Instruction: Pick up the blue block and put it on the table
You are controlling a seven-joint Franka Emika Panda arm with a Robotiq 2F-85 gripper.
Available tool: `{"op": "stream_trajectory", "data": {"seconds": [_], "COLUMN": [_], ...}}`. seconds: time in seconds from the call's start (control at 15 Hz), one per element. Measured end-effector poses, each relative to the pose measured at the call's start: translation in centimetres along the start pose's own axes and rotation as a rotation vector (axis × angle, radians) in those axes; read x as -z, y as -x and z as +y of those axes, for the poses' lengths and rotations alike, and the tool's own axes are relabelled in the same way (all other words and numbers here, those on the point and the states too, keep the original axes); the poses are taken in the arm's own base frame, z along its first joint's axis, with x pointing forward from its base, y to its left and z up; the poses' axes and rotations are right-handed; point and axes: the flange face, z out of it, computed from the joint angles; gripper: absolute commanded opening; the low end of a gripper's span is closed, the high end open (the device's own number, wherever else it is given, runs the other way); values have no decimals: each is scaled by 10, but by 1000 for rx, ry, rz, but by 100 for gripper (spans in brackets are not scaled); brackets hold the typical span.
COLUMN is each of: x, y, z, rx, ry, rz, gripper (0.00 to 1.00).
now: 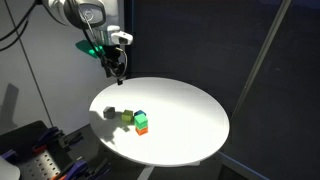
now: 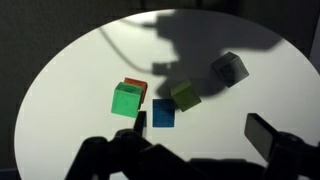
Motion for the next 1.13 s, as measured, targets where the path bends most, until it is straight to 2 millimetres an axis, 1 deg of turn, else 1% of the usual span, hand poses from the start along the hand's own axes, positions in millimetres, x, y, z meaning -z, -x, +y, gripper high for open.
{"op": "stream_trajectory", "data": {"seconds": [0.6, 1.13], "x": [8, 10], "y": [20, 21], "z": [4, 4], "rx": [7, 8], "ry": [24, 23], "rz": [-112, -115], "gripper": [100, 100]}}
